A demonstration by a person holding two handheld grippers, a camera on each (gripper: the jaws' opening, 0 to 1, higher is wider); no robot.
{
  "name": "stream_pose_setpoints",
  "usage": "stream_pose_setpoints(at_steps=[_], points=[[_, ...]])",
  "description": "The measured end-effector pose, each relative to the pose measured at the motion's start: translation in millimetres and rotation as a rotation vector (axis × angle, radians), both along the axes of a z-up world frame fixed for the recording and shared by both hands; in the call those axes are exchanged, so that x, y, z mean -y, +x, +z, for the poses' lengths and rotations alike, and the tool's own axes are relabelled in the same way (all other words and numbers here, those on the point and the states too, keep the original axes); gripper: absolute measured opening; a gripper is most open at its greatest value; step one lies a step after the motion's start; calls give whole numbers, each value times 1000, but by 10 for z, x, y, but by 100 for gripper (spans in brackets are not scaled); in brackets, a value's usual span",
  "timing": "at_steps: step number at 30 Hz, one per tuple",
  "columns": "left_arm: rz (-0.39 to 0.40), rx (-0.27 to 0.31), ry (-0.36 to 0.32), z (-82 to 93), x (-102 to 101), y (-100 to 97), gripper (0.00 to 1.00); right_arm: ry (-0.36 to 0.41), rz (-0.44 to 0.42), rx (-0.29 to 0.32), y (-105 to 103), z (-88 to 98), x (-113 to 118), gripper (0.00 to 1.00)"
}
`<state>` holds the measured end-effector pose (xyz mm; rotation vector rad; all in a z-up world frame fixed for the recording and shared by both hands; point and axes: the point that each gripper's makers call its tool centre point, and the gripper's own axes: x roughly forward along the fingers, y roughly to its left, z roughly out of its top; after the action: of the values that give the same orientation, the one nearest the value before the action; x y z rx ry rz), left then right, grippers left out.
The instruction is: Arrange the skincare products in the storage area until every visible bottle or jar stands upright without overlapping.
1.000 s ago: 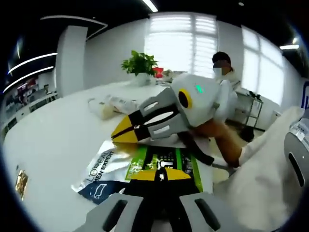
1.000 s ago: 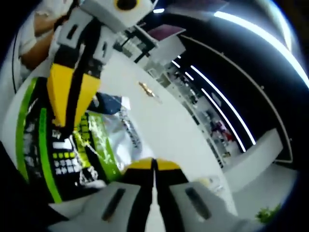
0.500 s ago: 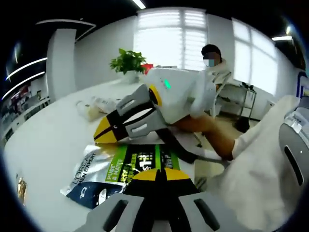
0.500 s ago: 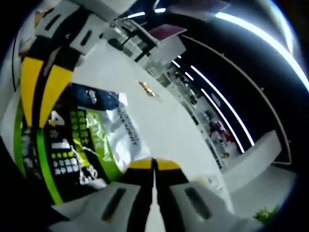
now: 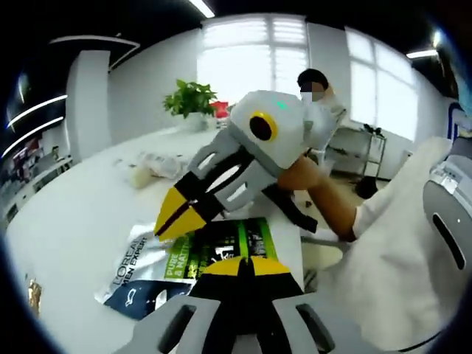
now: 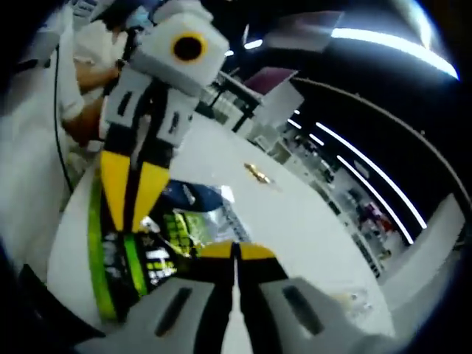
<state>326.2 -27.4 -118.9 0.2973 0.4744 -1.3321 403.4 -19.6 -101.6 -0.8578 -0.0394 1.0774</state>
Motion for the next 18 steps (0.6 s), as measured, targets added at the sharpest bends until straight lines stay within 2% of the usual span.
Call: stream_pose_setpoints(at_steps=[4,5,6,13,16,18], points=[[7,-9,0,-5,-23,30,2,22,42,-22,-130,80,22,0],[4,-8,-2,-7,-23,31,2,36,64,-51,-195,85,10,0],[2,-7,-3,-7,-23,33,2,33,77,-77,-253,74,10,0],[0,-2,-4,-19,-32,51,2,-15,151,-154,-545,-31,-58,0],[13,-14,-4,-24,-44,67,2,-42,130,-159,-530,-81,-22,0],[16,-12,-2,-24,-50,70,2,-32,135,-174,-548,-75,-1,0]])
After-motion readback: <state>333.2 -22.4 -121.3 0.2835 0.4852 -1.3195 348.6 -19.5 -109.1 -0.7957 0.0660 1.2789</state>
